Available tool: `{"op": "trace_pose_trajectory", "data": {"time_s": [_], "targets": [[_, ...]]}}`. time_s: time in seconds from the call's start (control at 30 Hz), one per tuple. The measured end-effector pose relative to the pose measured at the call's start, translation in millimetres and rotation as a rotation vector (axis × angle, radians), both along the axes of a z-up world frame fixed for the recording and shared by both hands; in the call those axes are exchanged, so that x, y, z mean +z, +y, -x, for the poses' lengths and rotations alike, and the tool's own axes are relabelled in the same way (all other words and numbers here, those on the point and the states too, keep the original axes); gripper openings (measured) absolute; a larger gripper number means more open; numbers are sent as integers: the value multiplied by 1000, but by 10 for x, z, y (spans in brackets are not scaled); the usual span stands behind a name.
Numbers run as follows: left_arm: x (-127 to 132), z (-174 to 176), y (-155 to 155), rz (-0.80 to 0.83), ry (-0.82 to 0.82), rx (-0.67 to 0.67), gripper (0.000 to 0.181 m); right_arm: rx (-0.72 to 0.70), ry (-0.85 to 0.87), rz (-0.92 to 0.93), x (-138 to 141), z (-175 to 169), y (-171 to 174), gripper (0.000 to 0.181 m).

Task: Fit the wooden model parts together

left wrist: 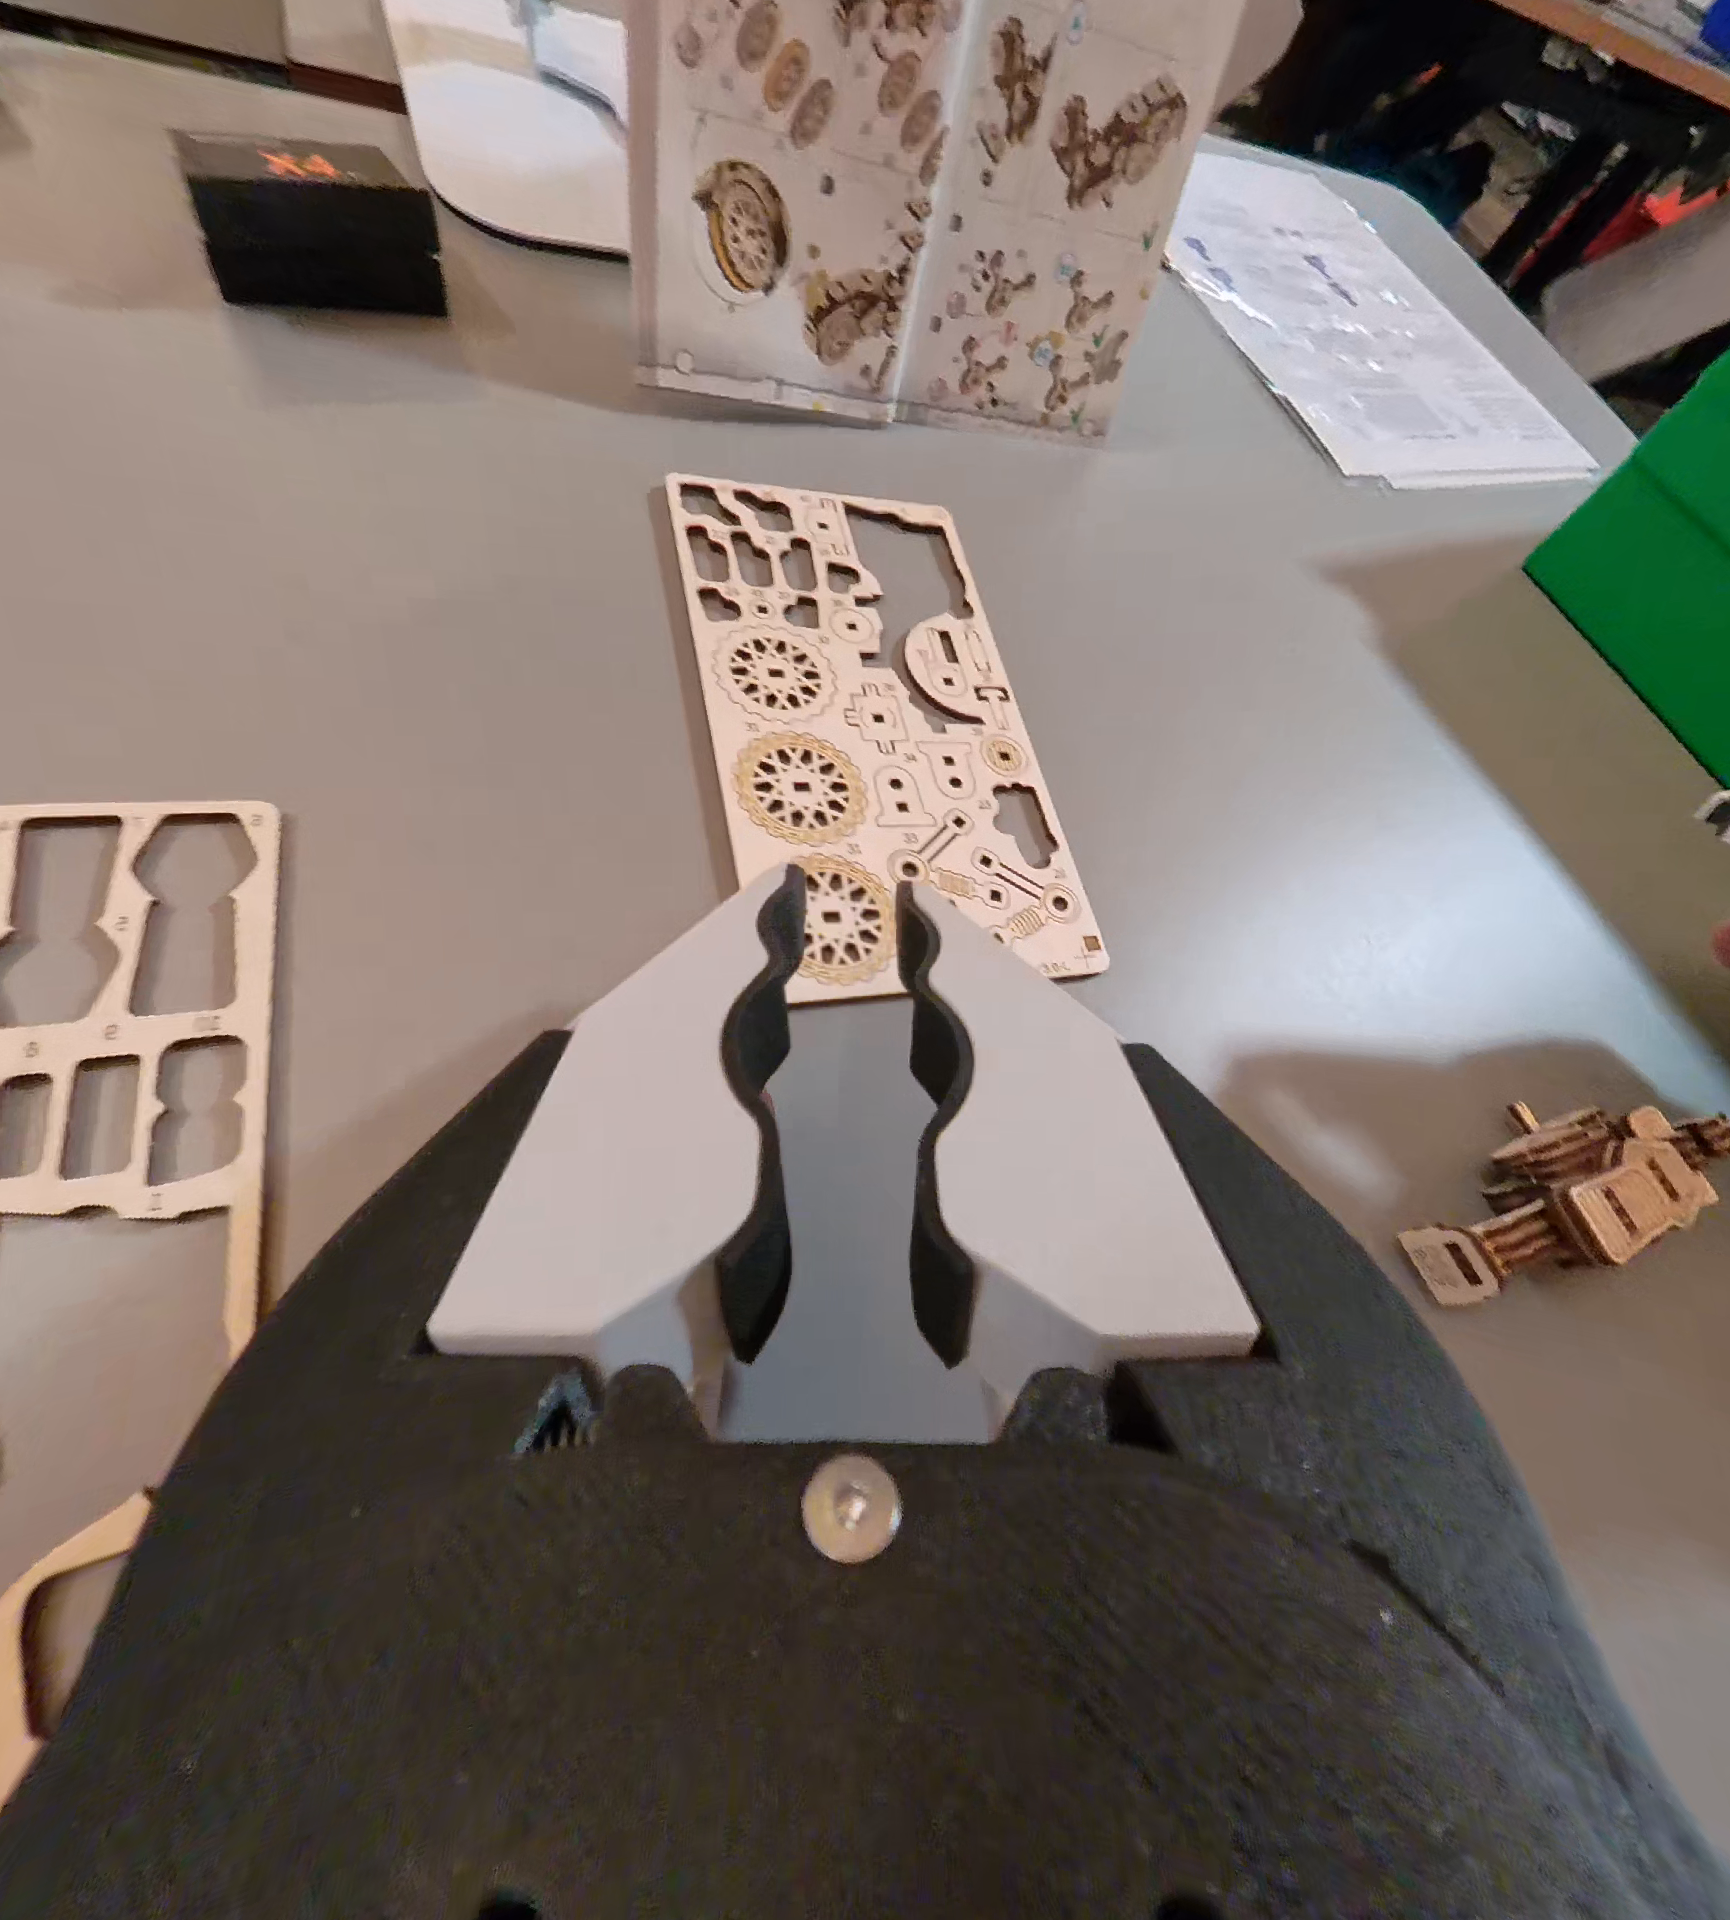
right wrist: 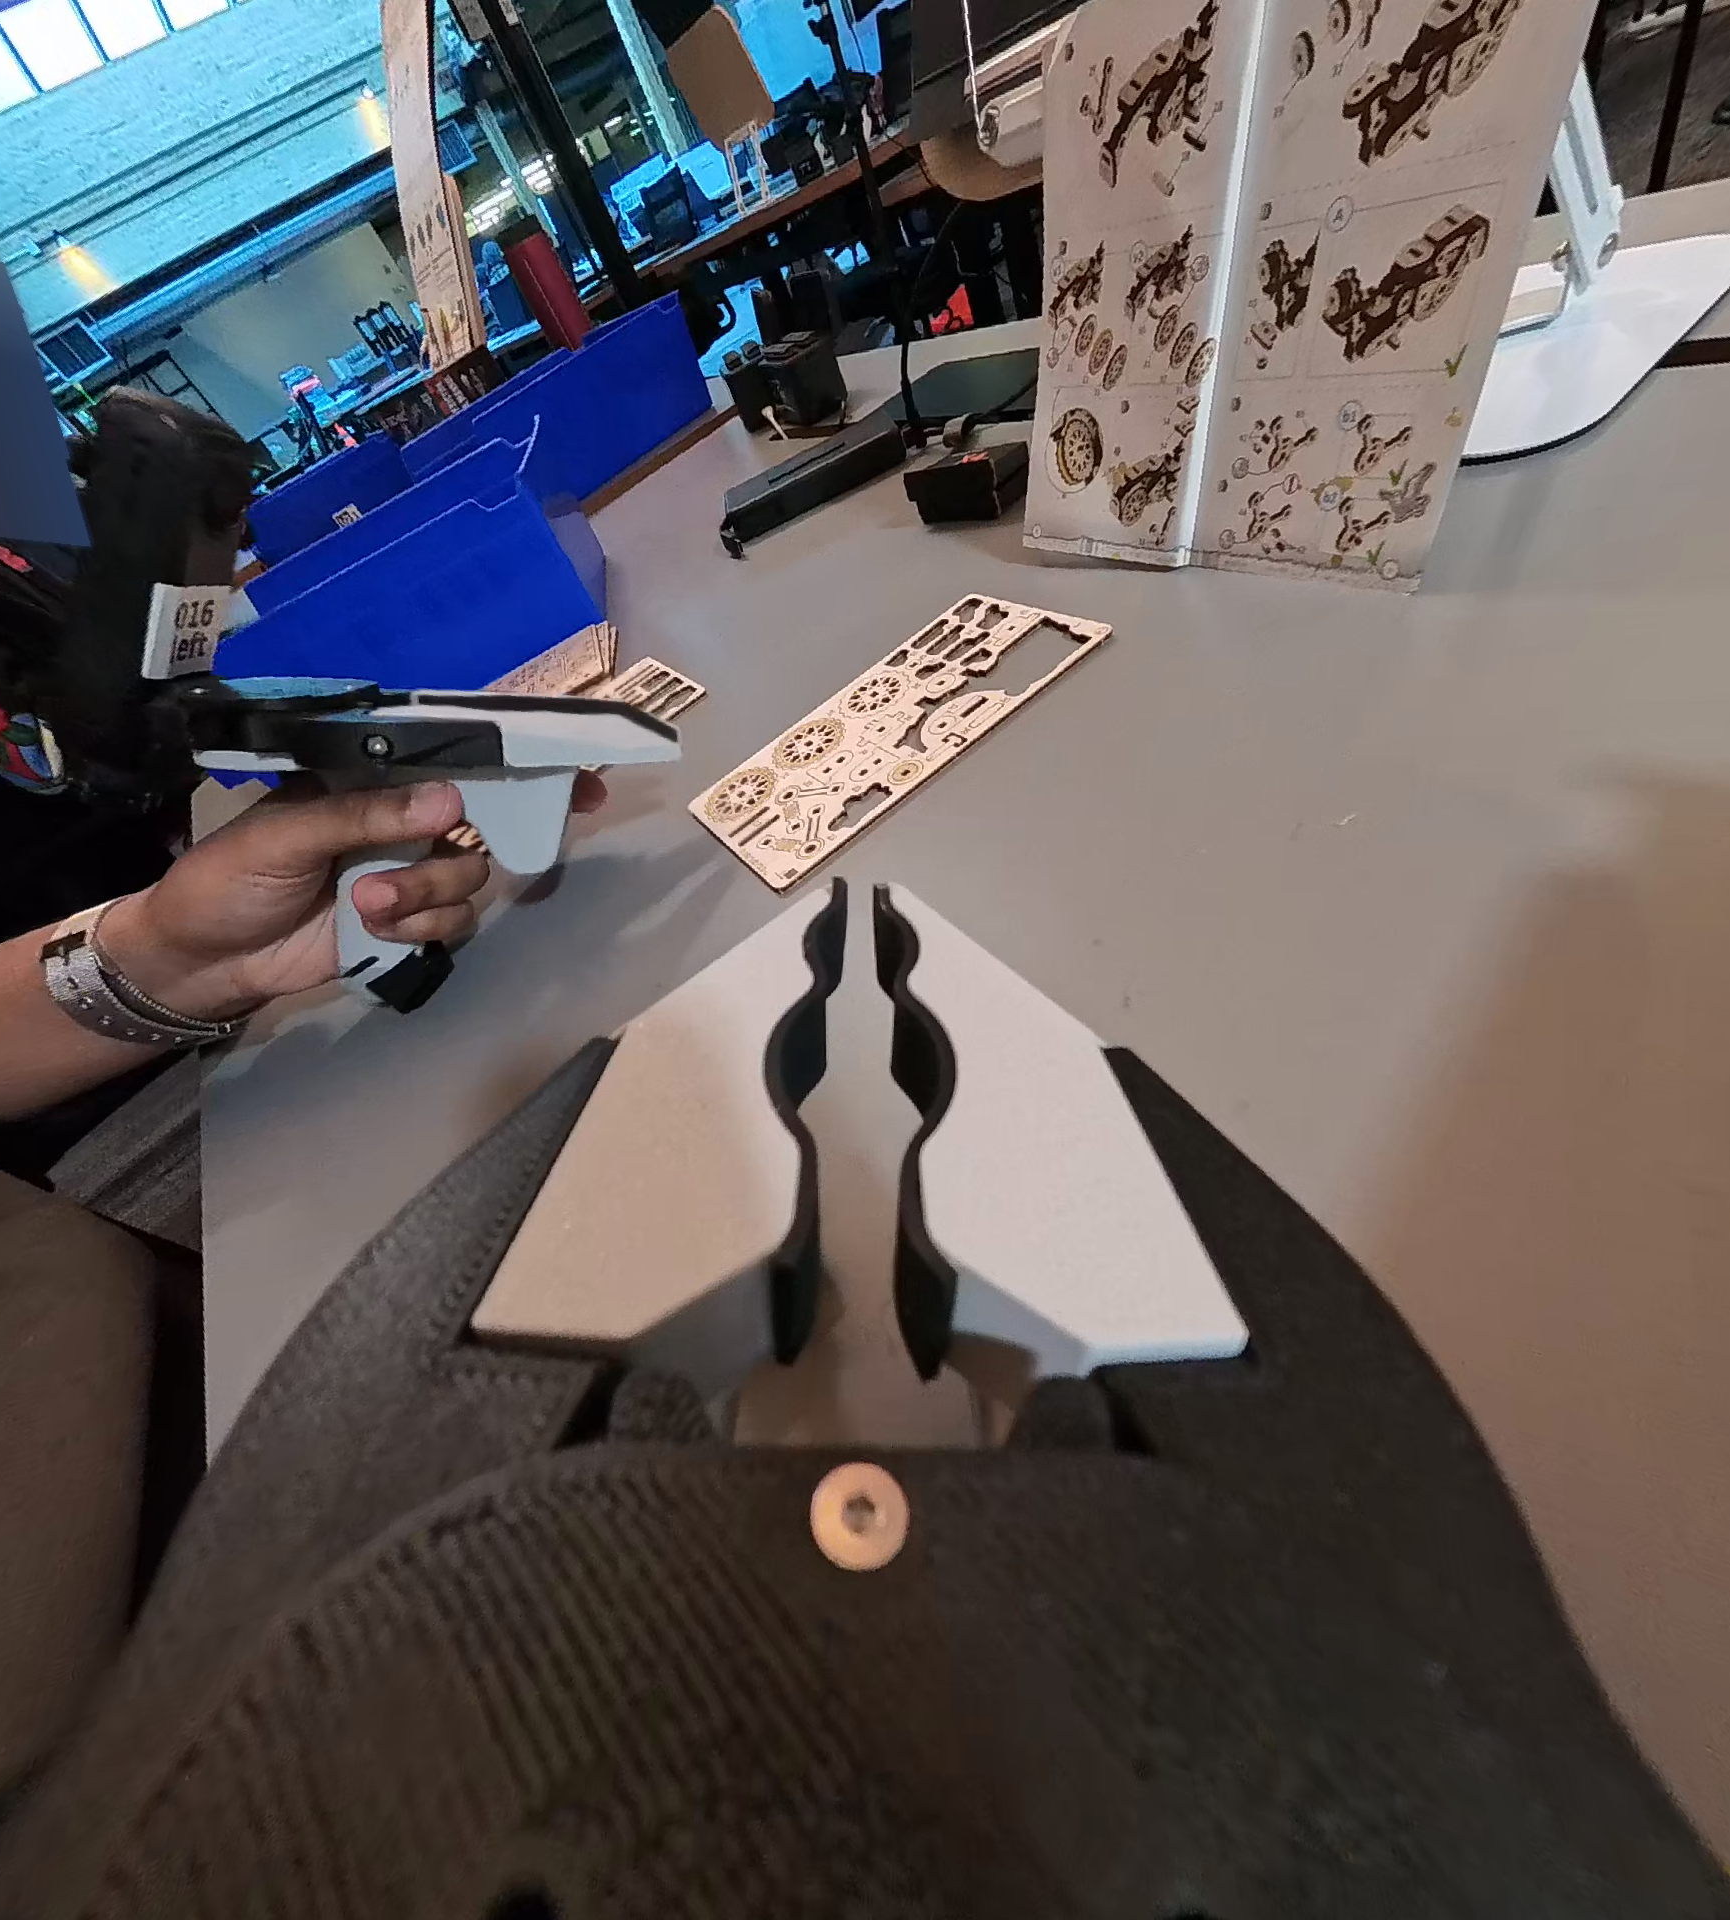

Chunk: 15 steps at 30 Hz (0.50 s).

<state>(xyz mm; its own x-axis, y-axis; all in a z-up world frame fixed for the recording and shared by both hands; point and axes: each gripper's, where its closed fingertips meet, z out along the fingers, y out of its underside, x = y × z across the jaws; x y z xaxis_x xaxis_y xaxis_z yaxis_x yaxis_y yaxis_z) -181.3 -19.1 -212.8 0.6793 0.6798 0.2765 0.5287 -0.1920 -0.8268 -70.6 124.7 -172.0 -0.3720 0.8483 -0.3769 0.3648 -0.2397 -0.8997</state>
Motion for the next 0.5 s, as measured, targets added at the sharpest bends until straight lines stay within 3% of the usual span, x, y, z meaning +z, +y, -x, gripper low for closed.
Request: {"op": "trace_pose_trajectory", "data": {"time_s": [0.13,0.33,0.5], "targets": [[22,94,-73,-4,16,47,22,1,-2,4,0,-1,1,3],[-26,194,-172,3,-18,121,12,4,-7,19,-3,-4,-3,3],[-46,184,-155,8,-31,107,10,7,-13,29,-8,-4,-8,3]]}}
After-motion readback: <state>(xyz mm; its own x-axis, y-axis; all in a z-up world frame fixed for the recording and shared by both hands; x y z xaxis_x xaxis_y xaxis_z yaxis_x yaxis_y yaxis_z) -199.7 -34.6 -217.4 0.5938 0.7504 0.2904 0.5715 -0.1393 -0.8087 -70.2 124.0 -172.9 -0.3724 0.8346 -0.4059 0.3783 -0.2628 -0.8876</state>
